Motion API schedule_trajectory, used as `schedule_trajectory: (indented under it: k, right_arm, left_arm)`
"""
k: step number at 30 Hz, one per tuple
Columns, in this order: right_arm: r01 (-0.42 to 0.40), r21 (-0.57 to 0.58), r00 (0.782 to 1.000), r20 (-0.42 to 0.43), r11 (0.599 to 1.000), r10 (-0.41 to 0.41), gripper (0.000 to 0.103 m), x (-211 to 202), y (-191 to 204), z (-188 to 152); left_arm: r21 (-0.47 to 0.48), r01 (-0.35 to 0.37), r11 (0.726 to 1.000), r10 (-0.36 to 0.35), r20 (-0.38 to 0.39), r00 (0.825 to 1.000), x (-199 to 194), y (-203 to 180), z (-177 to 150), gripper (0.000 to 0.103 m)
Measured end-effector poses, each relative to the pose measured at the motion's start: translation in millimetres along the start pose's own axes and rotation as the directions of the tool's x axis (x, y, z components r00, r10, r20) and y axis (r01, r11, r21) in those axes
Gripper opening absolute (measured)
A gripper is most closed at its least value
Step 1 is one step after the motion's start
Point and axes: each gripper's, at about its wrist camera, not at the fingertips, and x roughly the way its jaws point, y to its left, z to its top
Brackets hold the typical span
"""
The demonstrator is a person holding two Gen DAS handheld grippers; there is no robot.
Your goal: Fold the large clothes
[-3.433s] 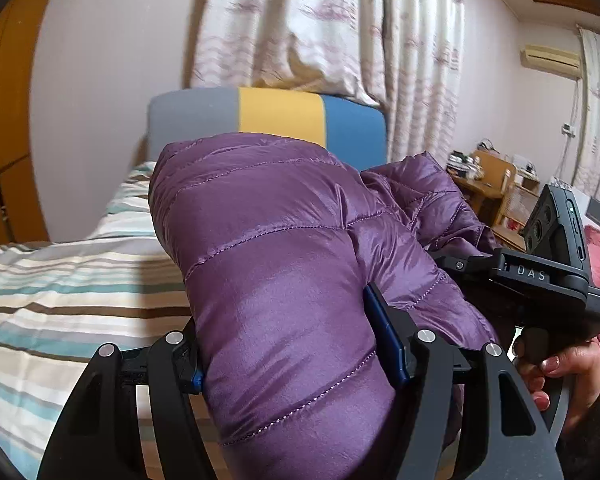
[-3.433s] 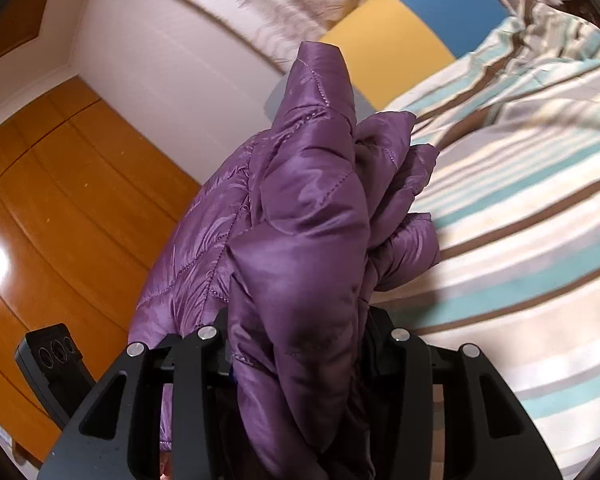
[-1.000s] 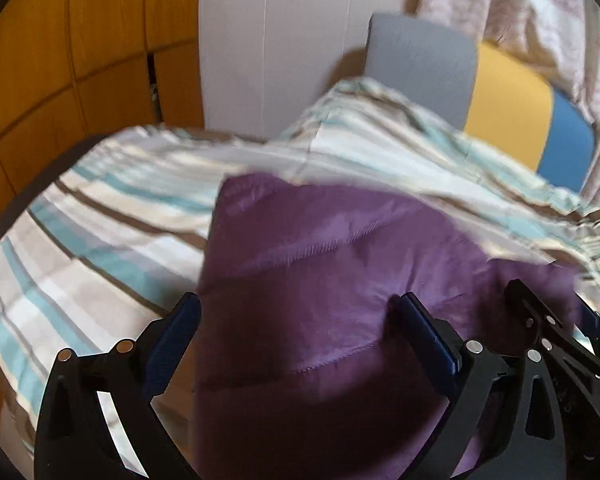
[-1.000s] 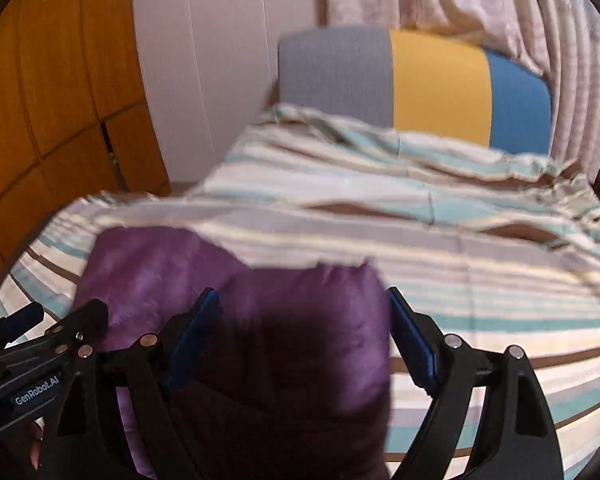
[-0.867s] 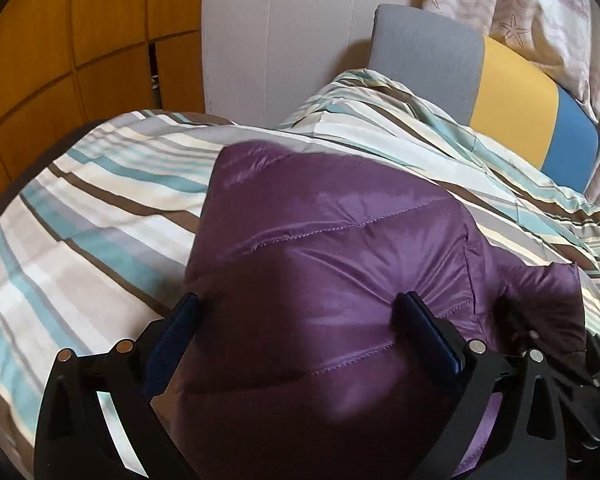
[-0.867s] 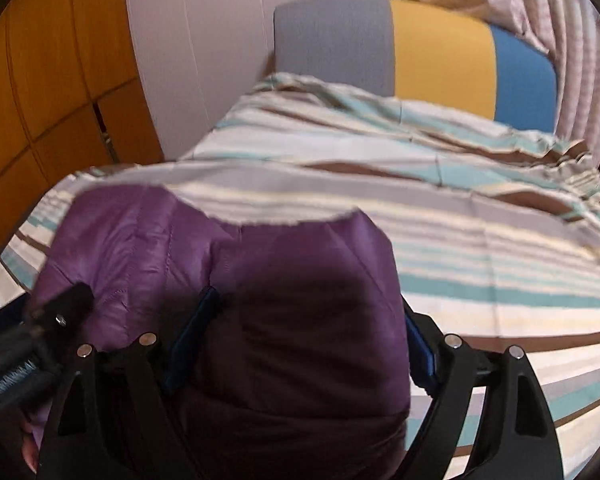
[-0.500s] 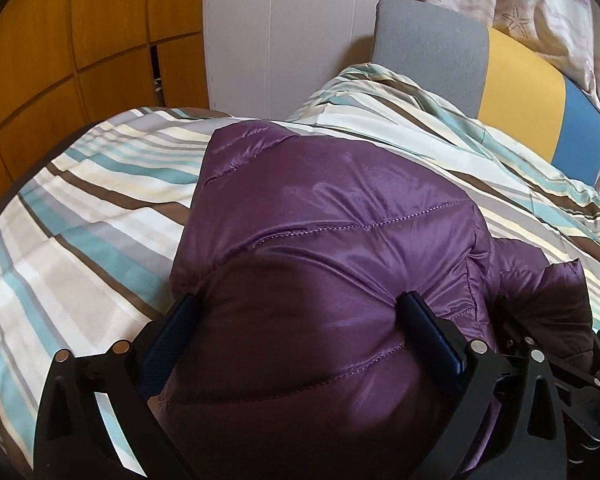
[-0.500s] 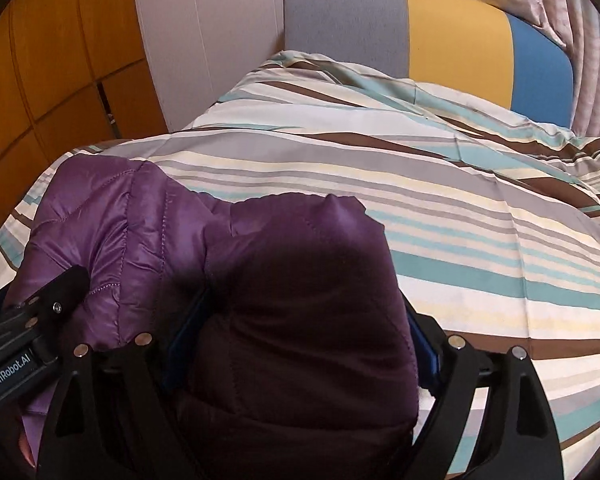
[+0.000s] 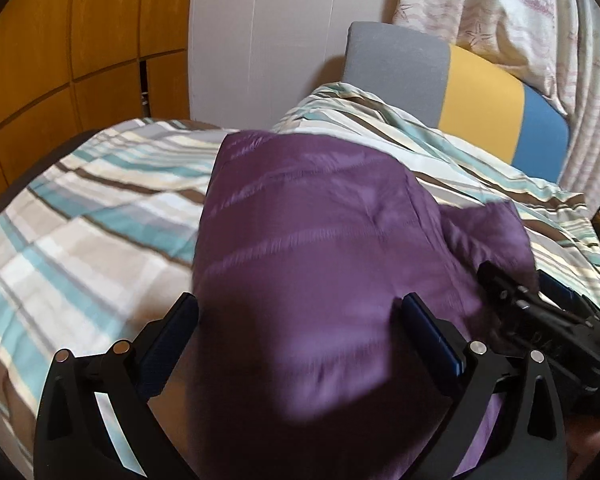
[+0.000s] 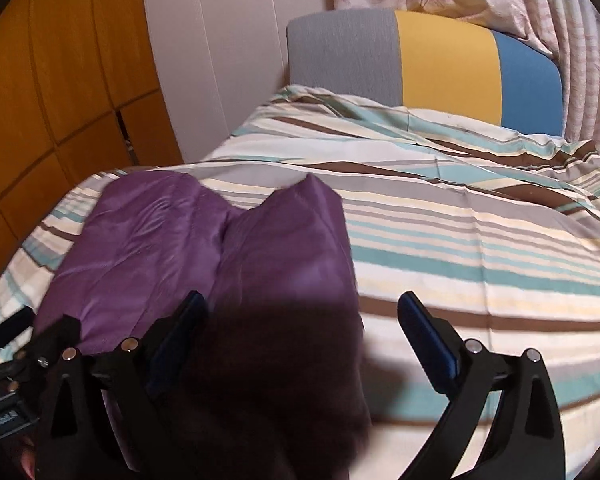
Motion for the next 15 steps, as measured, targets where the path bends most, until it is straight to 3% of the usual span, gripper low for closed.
schedule_trajectory:
  k: [6, 12, 15]
  right_arm:
    - [-0.007, -0.003, 1.000, -0.008, 1.000, 0.007, 0.099, -42.8, 3.0, -33.1]
    - [0.054, -0.041, 0.996, -0.071, 0.998, -0.057, 0.101, -31.3, -0.8, -66.2]
    - [0.067, -0.050, 0.994, -0.078, 0.997, -0.071, 0.101, -32.8, 2.3, -64.4]
  left_arm:
    - [-0.060, 0.042, 0.997, -0.043, -0.012, 0.999, -25.0, 14.9, -32.5, 0.100]
    - [0.052, -0.022, 0.998, 0.023, -0.017, 1.000, -14.1, 10.4, -60.9, 0.100]
    - [0.042, -0.022, 0.999, 0.023, -0.030, 0.999, -19.1, 10.0, -60.2, 0.100]
